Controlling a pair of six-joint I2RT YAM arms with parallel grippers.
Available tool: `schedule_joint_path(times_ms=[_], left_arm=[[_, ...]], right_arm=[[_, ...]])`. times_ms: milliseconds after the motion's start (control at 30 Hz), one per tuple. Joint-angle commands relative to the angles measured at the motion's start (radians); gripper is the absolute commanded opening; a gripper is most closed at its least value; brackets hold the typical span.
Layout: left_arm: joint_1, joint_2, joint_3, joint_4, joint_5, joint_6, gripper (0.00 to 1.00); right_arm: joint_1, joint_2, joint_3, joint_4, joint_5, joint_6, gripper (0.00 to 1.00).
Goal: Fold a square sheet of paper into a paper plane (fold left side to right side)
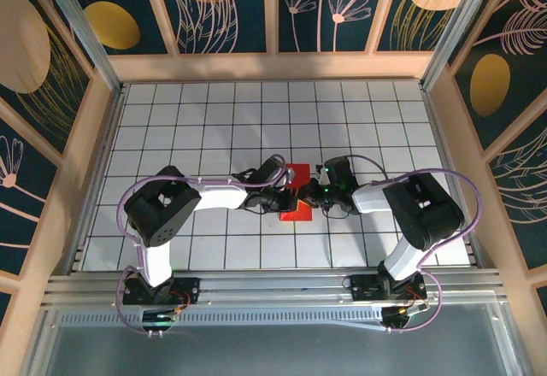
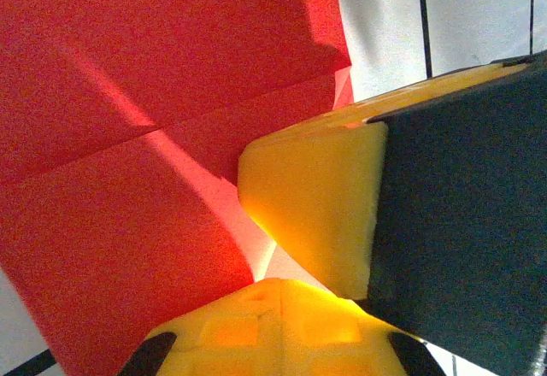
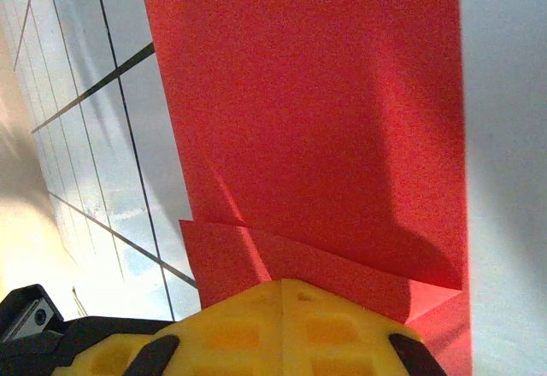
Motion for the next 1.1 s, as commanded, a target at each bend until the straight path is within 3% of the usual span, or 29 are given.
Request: schedule_joint_path(times_ms=[0,467,1067], left_arm=[[0.015,0.015,-0.007,0.037,-0.014,-0.017,0.00],[0.014,0.004,-0.104,-0.012,-0.026,0.026,0.00],[-0.005,-0.152,-0.296,-0.009,0.009,0.100,0.00]], right_arm=[[-0.005,0.029,-0.034,-0.093,0.015,-0.012,0.00],[-0.006,0.046,-0.013,-0.147,0.037,-0.039,0.00],[-0.018,0.078,0.023,-0.198,0.050,-0.072,0.00]])
